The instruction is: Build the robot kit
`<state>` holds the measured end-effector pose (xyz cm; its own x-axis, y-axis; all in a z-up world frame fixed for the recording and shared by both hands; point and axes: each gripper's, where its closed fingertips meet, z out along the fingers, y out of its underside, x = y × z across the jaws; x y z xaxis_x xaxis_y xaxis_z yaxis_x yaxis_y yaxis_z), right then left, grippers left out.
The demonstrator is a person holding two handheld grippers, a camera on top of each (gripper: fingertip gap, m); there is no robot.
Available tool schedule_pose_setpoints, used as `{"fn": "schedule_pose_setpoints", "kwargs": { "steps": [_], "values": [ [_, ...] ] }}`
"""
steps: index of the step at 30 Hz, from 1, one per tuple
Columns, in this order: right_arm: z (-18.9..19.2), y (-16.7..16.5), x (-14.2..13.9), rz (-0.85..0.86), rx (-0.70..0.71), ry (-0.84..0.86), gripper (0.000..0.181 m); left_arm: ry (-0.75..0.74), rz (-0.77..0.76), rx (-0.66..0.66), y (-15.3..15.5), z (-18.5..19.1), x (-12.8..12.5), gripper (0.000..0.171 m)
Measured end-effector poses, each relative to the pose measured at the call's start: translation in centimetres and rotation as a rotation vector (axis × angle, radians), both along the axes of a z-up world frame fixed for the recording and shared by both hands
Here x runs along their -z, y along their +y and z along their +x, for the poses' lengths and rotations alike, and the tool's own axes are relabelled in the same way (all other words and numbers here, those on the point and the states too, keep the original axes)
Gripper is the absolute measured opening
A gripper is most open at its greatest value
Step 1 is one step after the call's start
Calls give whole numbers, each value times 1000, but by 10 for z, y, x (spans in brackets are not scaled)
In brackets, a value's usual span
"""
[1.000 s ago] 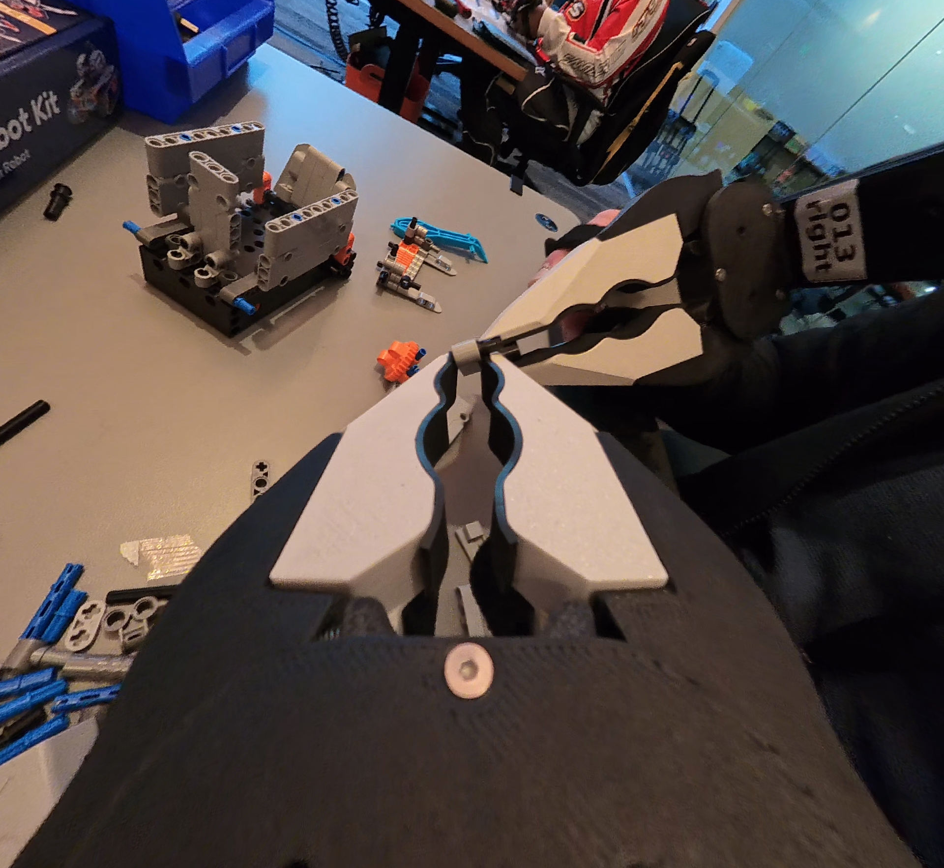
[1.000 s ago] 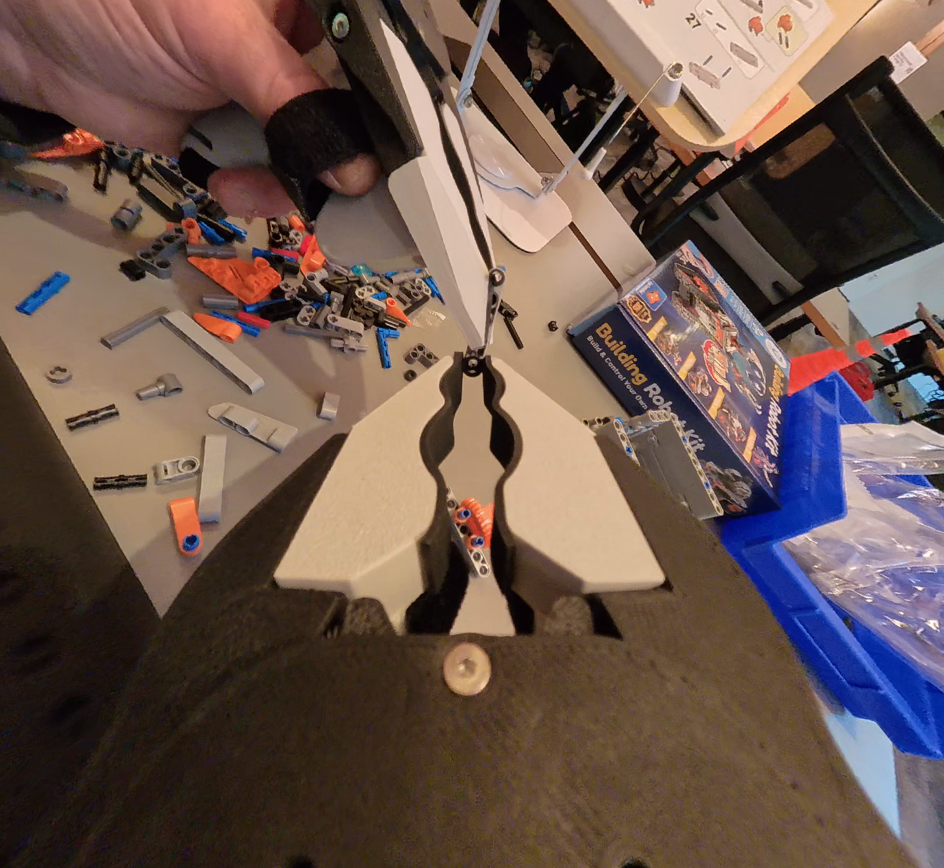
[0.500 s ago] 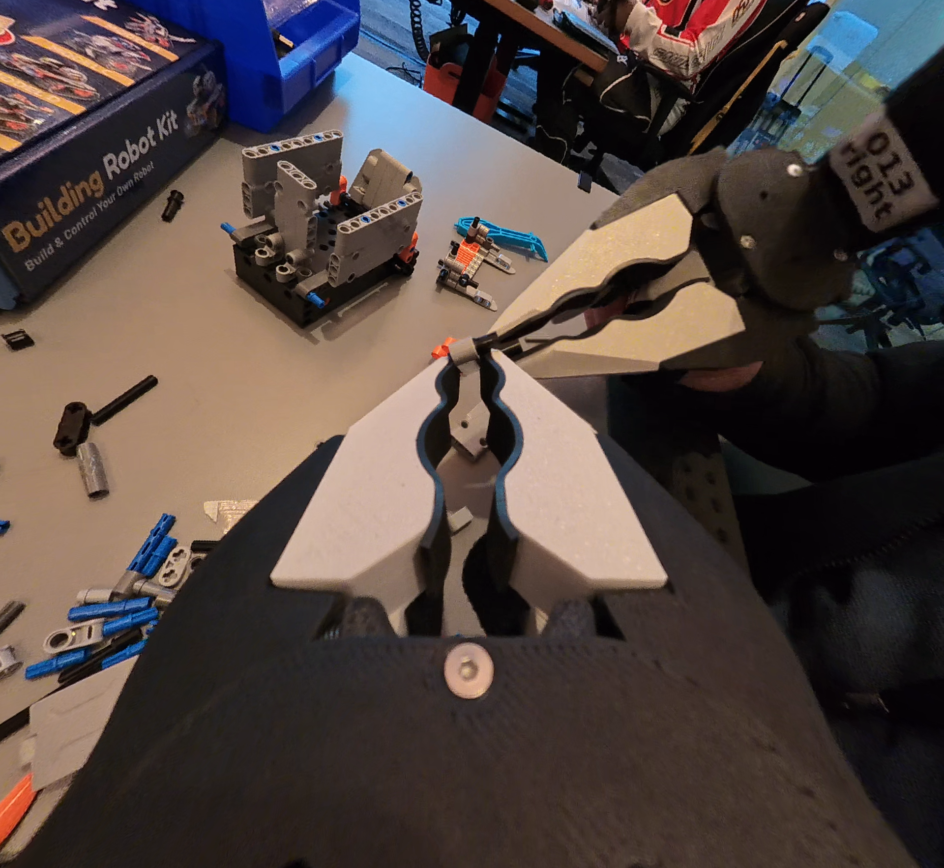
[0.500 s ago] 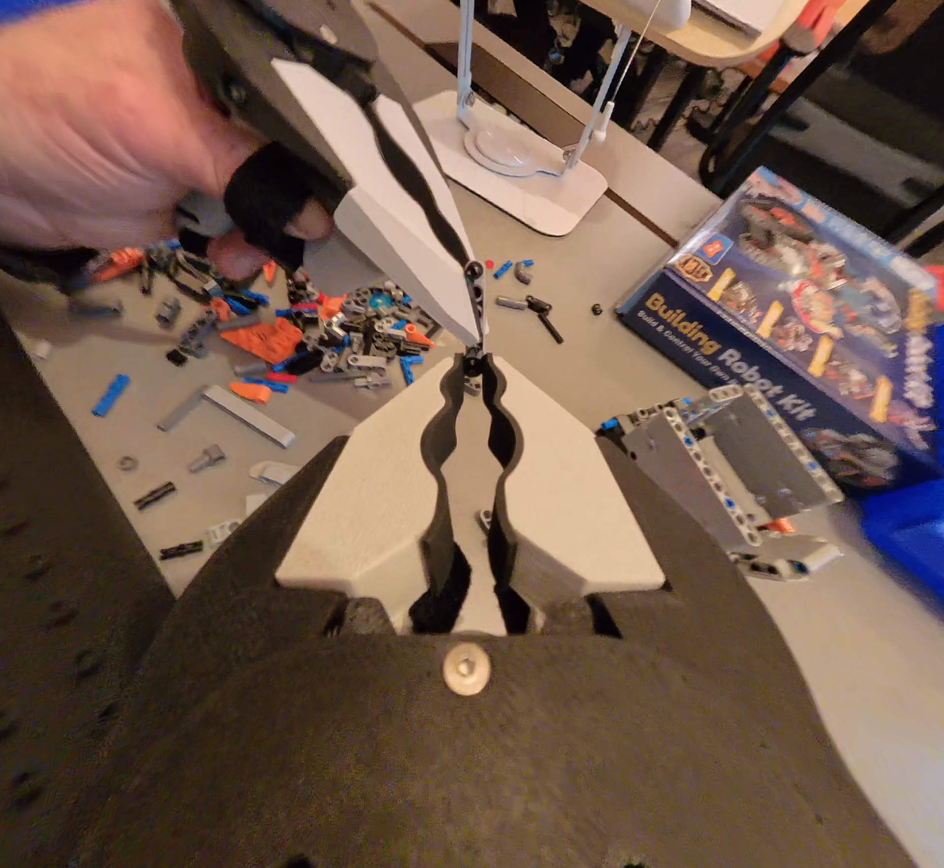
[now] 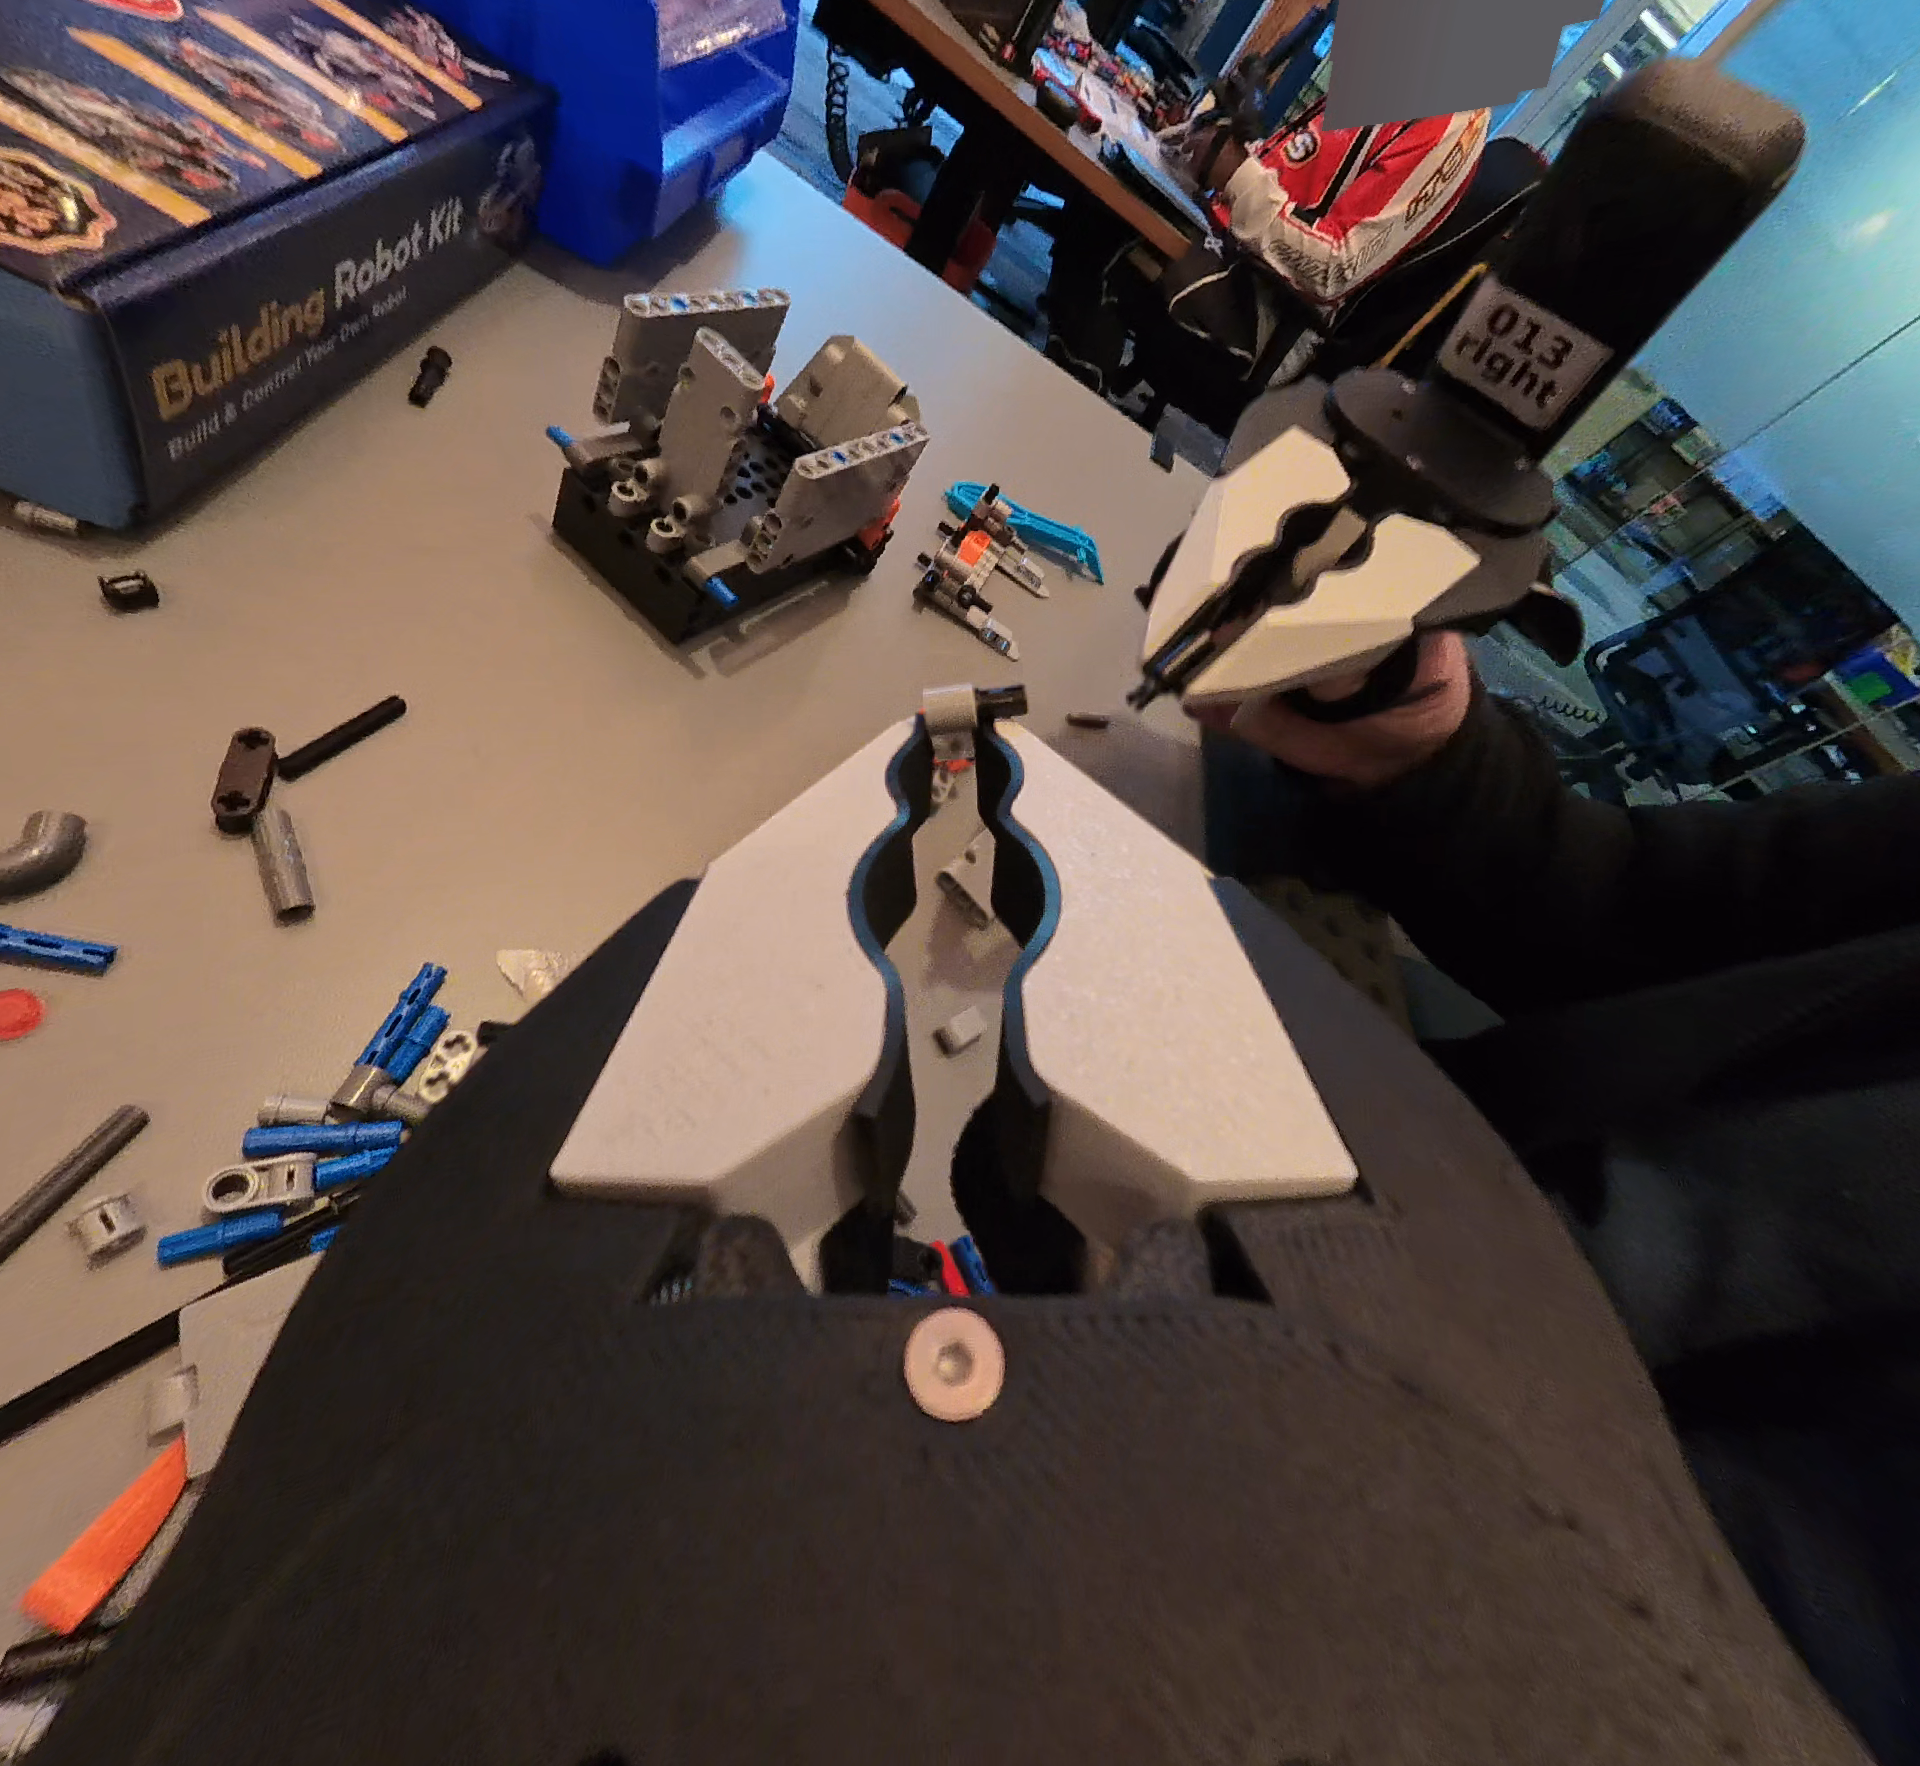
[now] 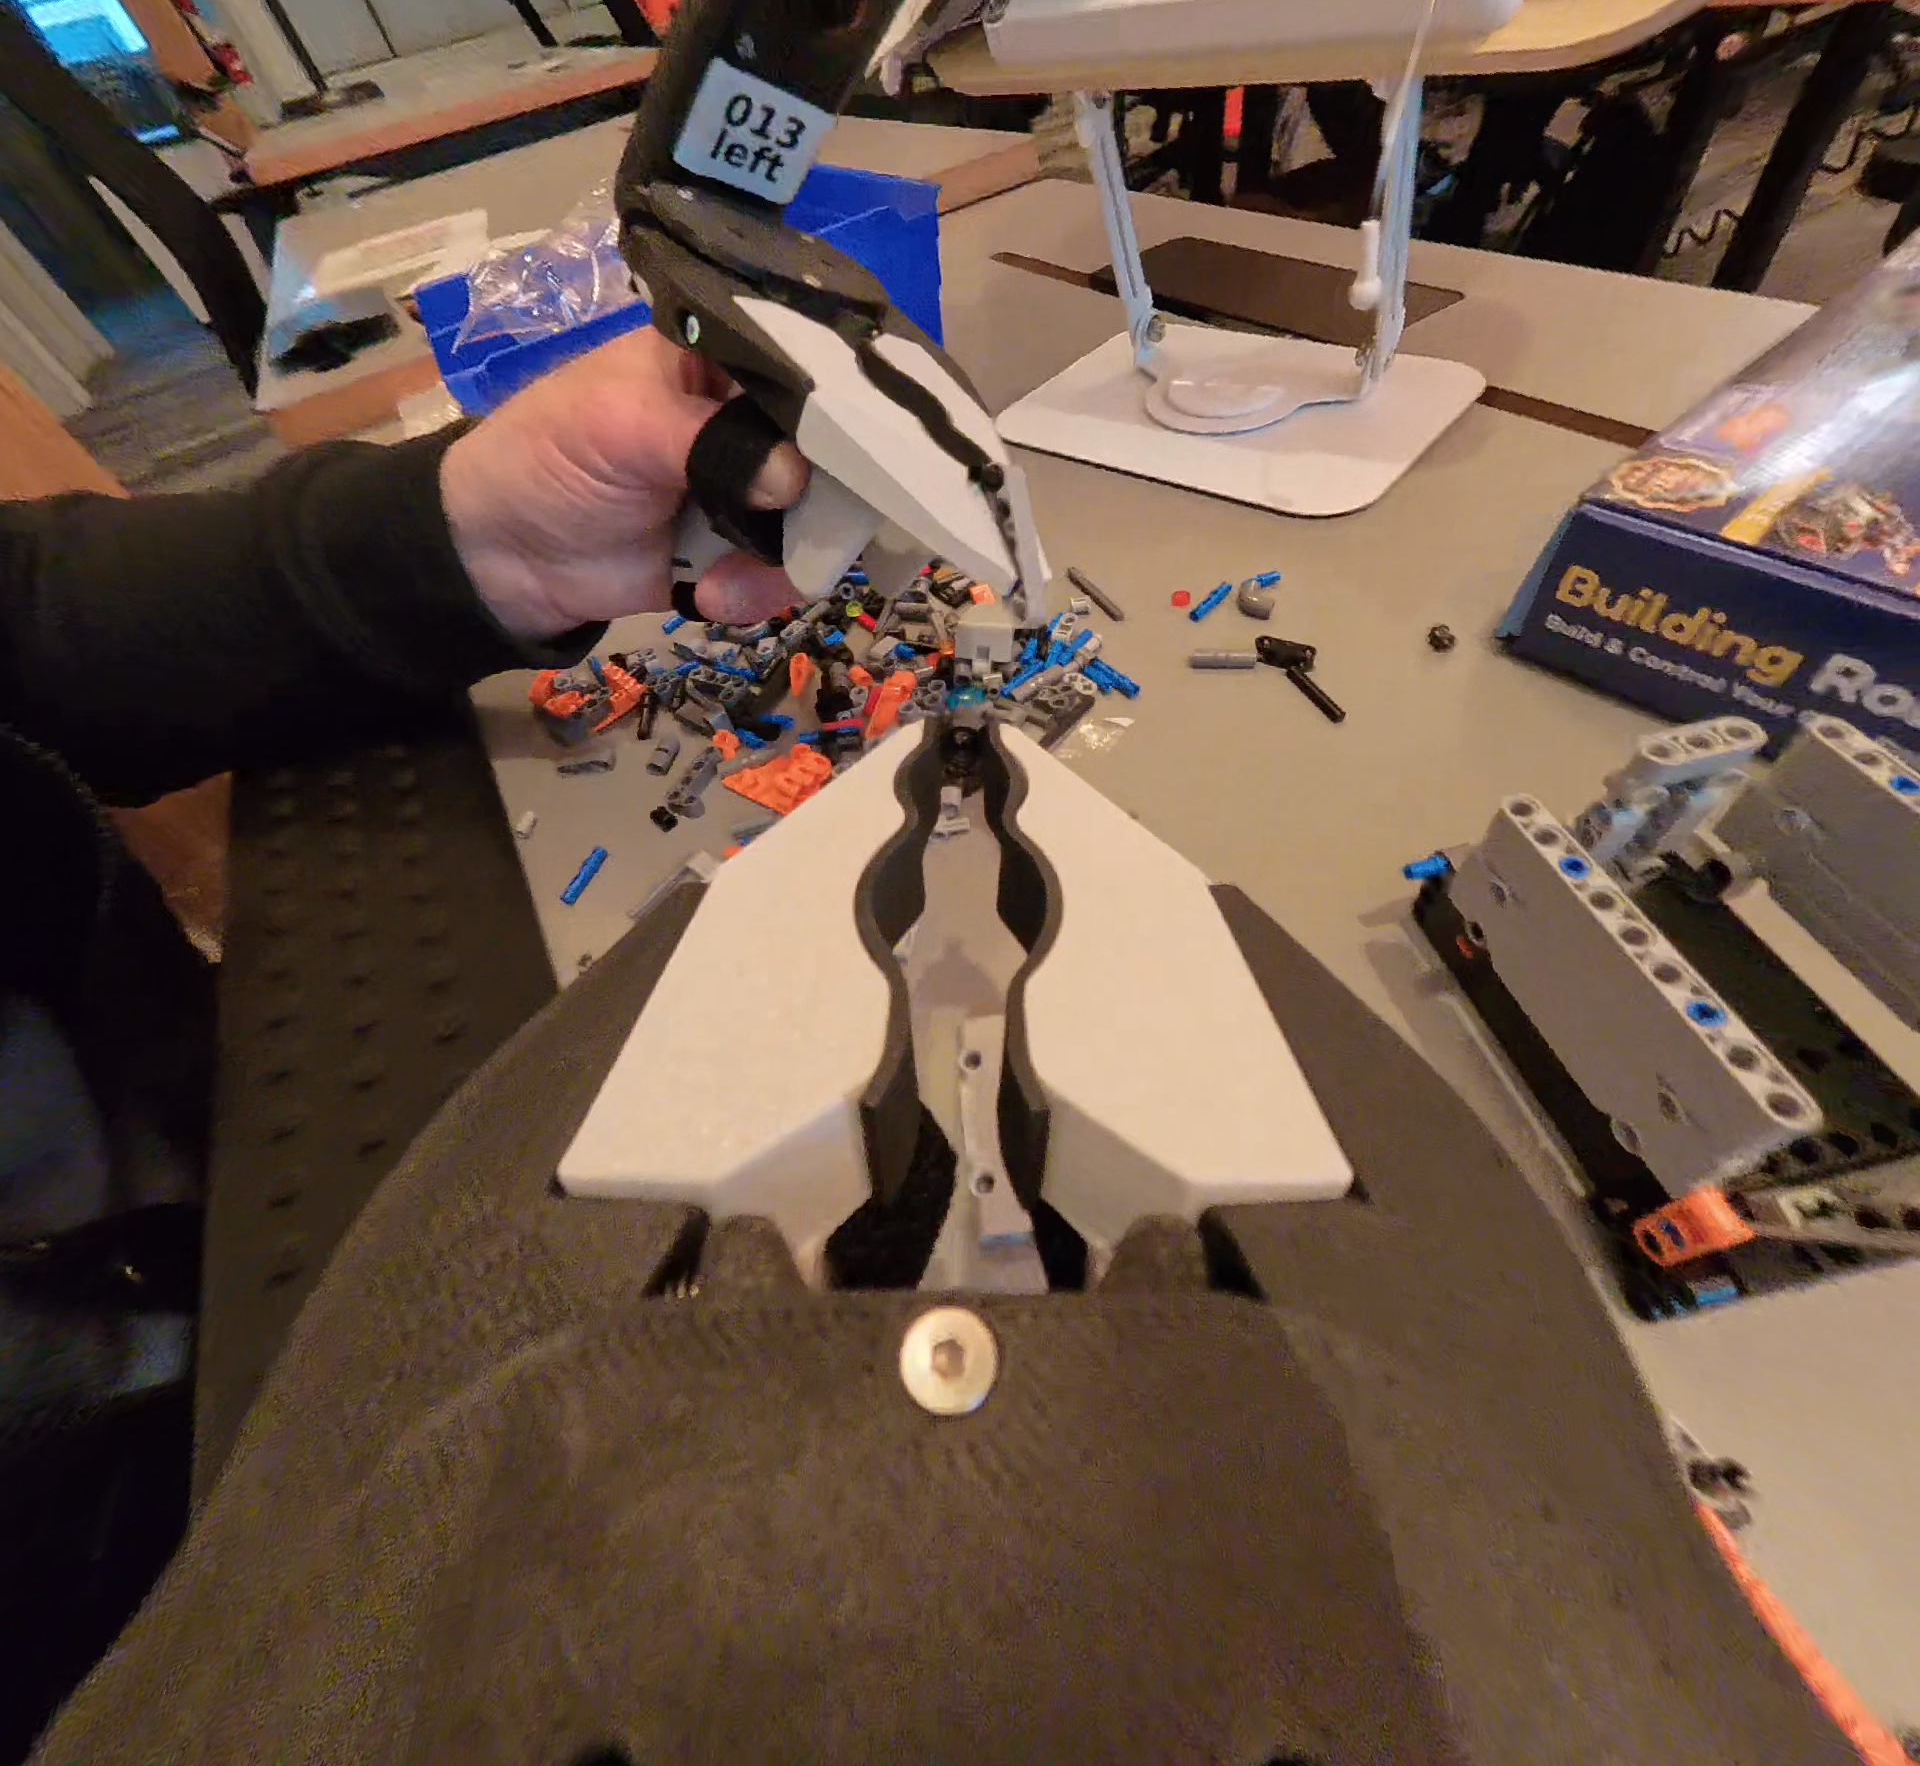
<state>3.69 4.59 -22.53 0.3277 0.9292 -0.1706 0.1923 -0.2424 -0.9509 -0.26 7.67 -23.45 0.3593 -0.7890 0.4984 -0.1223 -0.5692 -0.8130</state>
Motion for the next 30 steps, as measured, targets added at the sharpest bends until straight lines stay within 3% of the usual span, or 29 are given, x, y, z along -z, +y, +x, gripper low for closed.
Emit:
{"fn": "schedule_pose_setpoints", "kwargs": {
  "steps": [6, 12, 17, 22, 30],
  "values": [
    [30, -2, 12, -51, -16, -26, 5, 175, -25, 95, -15, 8, 29, 6],
    [44, 2, 16, -116, -19, 9, 5, 388, -79, 197, -34, 19, 74, 6],
    [53, -8, 35, -176, -64, -83, 6, 445, -96, 211, -37, 19, 86, 6],
    [63, -10, 33, -213, -67, -44, 6, 468, -118, 220, -38, 19, 93, 15],
    [66, -23, 44, -242, -115, -113, 5, 474, -106, 206, -35, 13, 88, 24]
  ]
}}
